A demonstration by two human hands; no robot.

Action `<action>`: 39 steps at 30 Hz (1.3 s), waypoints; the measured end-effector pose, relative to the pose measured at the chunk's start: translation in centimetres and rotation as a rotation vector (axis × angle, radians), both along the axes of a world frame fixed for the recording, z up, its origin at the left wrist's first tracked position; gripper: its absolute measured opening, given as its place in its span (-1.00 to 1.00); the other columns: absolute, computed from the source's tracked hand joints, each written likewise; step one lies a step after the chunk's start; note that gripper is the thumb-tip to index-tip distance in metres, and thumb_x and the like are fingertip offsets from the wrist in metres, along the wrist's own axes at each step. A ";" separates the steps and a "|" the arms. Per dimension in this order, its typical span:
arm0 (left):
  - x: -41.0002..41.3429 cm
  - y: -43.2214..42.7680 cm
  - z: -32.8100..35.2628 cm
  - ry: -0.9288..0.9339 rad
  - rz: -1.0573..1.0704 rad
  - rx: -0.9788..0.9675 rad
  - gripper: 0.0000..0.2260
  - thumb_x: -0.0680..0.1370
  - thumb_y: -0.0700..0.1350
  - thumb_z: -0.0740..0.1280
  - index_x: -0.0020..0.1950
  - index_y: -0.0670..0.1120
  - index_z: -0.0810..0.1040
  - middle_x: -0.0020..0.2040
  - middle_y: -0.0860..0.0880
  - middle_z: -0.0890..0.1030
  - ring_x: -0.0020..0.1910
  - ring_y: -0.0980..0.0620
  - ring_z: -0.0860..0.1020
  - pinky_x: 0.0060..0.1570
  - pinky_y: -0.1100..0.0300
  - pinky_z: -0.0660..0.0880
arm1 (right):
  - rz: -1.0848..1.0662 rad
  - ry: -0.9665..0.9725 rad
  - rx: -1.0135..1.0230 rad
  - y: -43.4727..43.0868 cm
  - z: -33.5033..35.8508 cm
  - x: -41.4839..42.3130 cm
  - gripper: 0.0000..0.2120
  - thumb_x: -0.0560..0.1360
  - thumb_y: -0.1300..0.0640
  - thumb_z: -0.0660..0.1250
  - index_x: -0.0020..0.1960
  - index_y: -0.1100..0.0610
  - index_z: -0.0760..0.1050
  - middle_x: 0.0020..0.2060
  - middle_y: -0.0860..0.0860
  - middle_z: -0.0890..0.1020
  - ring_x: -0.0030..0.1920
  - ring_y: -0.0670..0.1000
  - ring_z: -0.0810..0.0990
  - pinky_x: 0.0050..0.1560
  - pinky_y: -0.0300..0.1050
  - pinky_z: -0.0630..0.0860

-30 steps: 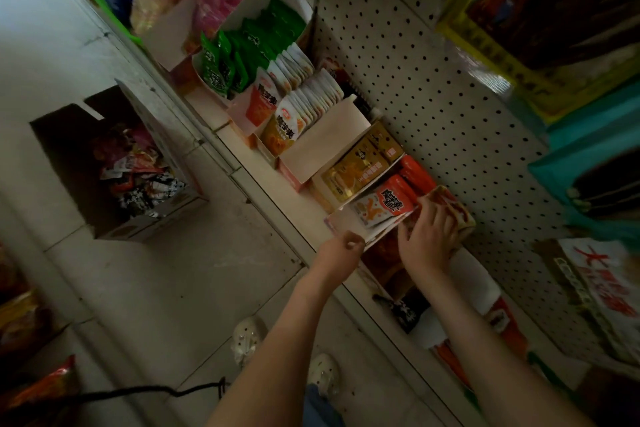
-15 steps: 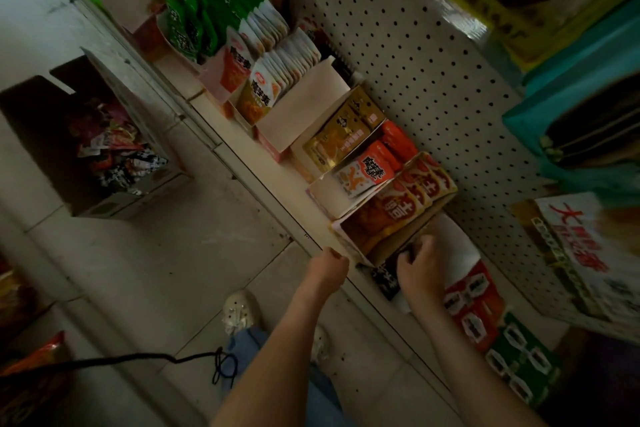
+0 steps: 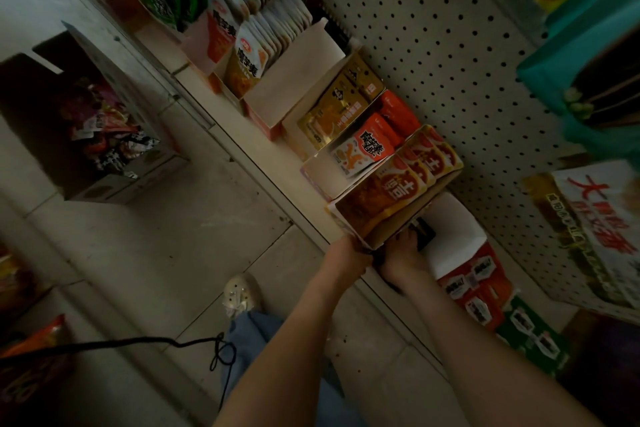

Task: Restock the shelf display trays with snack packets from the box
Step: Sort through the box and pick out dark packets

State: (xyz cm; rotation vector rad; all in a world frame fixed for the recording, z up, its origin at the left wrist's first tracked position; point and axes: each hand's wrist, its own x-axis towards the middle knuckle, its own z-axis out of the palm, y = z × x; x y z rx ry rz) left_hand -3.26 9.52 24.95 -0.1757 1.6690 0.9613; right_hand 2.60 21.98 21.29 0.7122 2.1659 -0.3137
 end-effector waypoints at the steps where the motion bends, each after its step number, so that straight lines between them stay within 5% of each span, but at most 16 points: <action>1: 0.0 0.1 -0.2 0.010 -0.001 -0.007 -0.75 0.55 -0.25 0.30 0.22 -0.11 0.44 -0.13 -0.06 0.54 -0.23 0.03 0.54 -0.15 0.15 0.56 | -0.003 0.012 0.003 0.0 -0.2 0.2 -0.25 0.52 -0.14 0.25 0.55 0.07 -0.03 0.52 0.14 -0.01 0.49 0.22 0.00 0.34 0.13 0.35; 5: -0.2 0.6 -0.5 0.016 -0.027 -0.007 -0.67 0.55 -0.26 0.26 0.32 -0.13 0.41 -0.01 -0.13 0.58 -0.08 -0.09 0.64 -0.03 0.05 0.63 | 0.026 -0.010 -0.026 0.0 -0.4 0.4 -0.17 0.56 -0.13 0.22 0.56 0.10 -0.26 0.54 0.13 -0.20 0.53 0.21 -0.21 0.44 0.17 0.22; 9: 0.0 0.7 -0.5 -0.005 -0.003 -0.009 -0.66 0.55 -0.28 0.26 0.32 -0.12 0.38 -0.04 -0.14 0.59 -0.04 -0.14 0.66 -0.01 -0.05 0.62 | 0.097 -0.031 -0.015 0.0 -0.3 0.4 -0.17 0.57 -0.14 0.19 0.55 0.15 -0.28 0.54 0.15 -0.19 0.52 0.25 -0.22 0.42 0.21 0.23; 14: -0.1 0.8 -0.6 -0.029 0.002 -0.020 -0.63 0.51 -0.30 0.29 0.30 -0.11 0.39 0.02 -0.17 0.60 -0.03 -0.14 0.65 -0.01 -0.07 0.62 | 0.182 0.042 0.063 0.1 -0.2 0.9 -0.21 0.55 -0.15 0.21 0.56 0.15 -0.14 0.53 0.14 -0.01 0.51 0.26 -0.06 0.38 0.20 0.26; 20: 0.2 1.1 -0.1 -0.016 0.035 -0.089 -0.76 0.54 -0.28 0.27 0.19 -0.13 0.45 -0.04 -0.18 0.61 -0.09 -0.15 0.65 -0.05 -0.08 0.63 | 0.057 0.170 0.244 0.0 1.6 0.7 -0.55 0.60 0.16 0.15 0.45 0.22 0.15 0.38 0.18 0.34 0.38 0.18 0.33 0.26 0.07 0.41; 23: 1.2 1.1 0.1 0.016 0.076 -0.186 -0.90 0.59 -0.18 0.27 0.02 -0.20 0.53 -0.21 -0.14 0.60 -0.26 -0.09 0.64 -0.19 0.04 0.65 | -0.030 0.285 0.257 1.4 3.6 0.4 -0.55 0.52 0.23 0.24 0.37 0.18 0.22 0.26 0.13 0.46 0.25 0.12 0.46 0.14 -0.03 0.47; 26: 2.5 2.1 1.1 0.054 0.033 -0.161 -0.78 0.62 -0.18 0.22 0.18 -0.24 0.56 -0.06 -0.17 0.64 -0.37 0.04 0.54 -0.40 0.31 0.55 | 0.009 0.372 0.296 3.0 4.9 0.4 -0.56 0.49 0.24 0.27 0.32 0.17 0.22 0.22 0.15 0.46 0.22 0.14 0.45 0.15 0.00 0.42; 30: 2.6 4.6 3.9 -0.029 -0.110 -0.127 -0.87 0.54 -0.16 0.33 -0.21 -0.14 0.54 -0.31 -0.05 0.48 -0.22 0.01 0.57 -0.26 0.25 0.47 | 0.103 0.425 0.464 4.9 5.7 0.6 -0.36 0.30 0.29 0.48 0.25 0.17 0.21 0.11 0.21 0.52 0.06 0.20 0.49 -0.02 0.04 0.40; 32: 2.6 5.6 3.8 0.015 -0.128 -0.050 -0.92 0.57 -0.22 0.26 -0.08 -0.16 0.53 -0.28 -0.06 0.51 -0.32 0.02 0.56 -0.37 0.29 0.52 | 0.084 0.428 0.536 5.5 6.5 0.5 -0.39 0.29 0.31 0.48 0.22 0.16 0.23 0.06 0.21 0.51 0.01 0.19 0.47 -0.08 0.02 0.38; 35: 2.0 6.2 4.4 0.105 -0.094 -0.003 -0.77 0.59 -0.25 0.18 0.21 -0.22 0.51 0.00 -0.20 0.63 -0.05 -0.16 0.63 -0.05 -0.03 0.62 | 0.021 0.347 0.571 6.3 7.6 0.4 -0.46 0.42 0.27 0.39 0.31 0.15 0.23 0.21 0.16 0.44 0.17 0.14 0.41 0.08 -0.01 0.35; 39: 2.0 5.8 5.3 0.163 -0.137 0.052 -0.68 0.62 -0.22 0.13 0.35 -0.12 0.47 0.22 -0.19 0.58 0.15 -0.16 0.57 0.10 -0.01 0.56 | -0.027 0.314 0.538 6.9 8.2 1.1 -0.47 0.52 0.25 0.26 0.42 0.14 0.14 0.36 0.11 0.32 0.34 0.10 0.30 0.28 -0.03 0.27</action>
